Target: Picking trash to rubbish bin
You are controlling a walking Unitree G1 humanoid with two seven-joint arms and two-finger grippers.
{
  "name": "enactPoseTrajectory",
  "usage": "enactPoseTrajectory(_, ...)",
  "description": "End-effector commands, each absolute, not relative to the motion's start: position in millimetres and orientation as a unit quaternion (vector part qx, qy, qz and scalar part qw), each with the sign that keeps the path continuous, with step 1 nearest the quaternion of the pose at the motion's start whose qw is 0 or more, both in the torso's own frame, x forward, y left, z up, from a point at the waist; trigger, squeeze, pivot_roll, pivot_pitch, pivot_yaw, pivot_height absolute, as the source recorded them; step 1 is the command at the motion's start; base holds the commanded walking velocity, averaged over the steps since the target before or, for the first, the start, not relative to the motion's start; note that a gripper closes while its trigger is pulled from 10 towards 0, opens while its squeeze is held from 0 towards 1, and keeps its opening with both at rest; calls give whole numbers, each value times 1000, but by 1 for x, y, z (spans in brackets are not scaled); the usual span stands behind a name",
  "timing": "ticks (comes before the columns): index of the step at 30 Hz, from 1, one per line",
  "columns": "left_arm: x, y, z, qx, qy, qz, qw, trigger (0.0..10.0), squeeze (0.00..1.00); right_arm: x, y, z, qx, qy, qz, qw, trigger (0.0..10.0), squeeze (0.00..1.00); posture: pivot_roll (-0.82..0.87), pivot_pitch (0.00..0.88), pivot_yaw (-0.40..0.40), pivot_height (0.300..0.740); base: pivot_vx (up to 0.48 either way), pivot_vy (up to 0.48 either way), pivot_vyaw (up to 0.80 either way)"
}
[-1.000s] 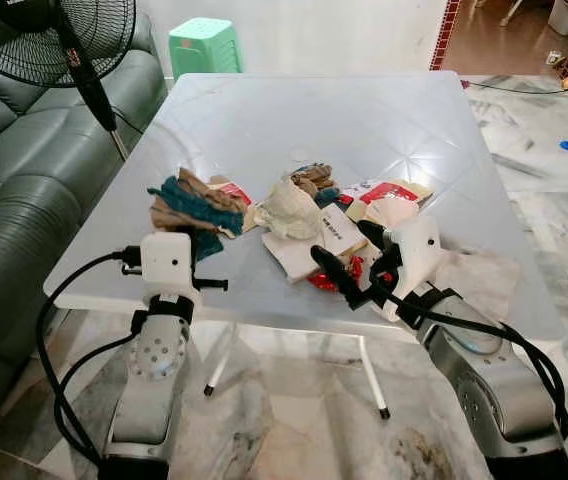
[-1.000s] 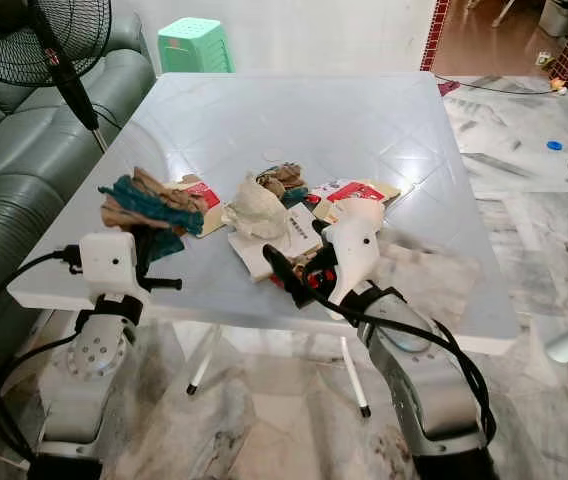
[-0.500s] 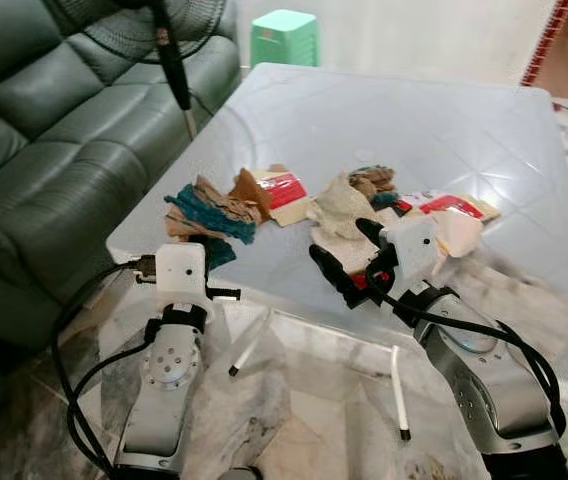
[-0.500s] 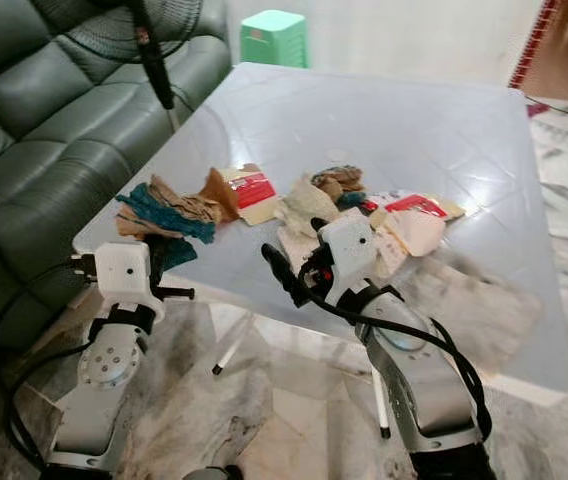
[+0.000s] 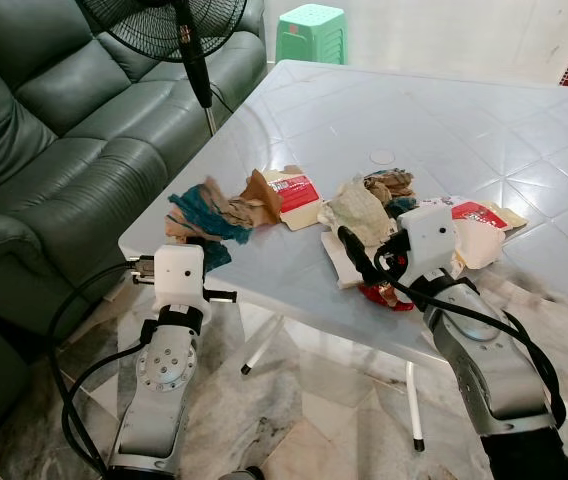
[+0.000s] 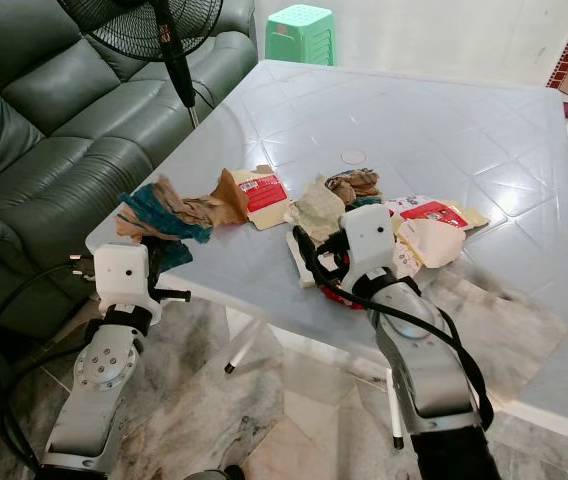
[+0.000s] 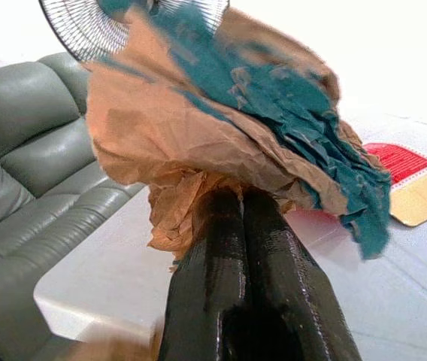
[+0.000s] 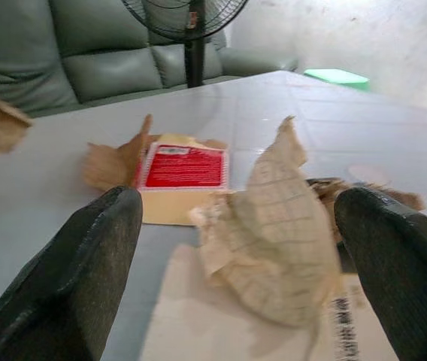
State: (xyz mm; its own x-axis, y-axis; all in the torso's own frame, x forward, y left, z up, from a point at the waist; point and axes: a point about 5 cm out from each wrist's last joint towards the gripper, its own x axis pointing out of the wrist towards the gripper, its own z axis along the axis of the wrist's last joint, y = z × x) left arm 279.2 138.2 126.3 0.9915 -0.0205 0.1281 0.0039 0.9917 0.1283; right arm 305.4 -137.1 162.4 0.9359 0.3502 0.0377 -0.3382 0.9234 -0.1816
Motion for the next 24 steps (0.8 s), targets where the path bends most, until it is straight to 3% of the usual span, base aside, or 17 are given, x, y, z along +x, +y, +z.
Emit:
enactPoseTrajectory(1,277,141,126,61,-62,-9,996,0,0,309,-140,162,-114,-34,162,980,10000,0,-40,55,29,740,0,0,0)
enactPoseTrajectory(14,267,128,112,34,-32,-81,996,0,0,304,-164,132,-171,51,136,975,10000,0,-48,55,24,740,0,0,0)
enactPoseTrajectory(24,267,122,111,23,-32,-93,995,0,0,296,-178,122,-153,97,143,973,10000,0,-58,58,22,740,0,0,0)
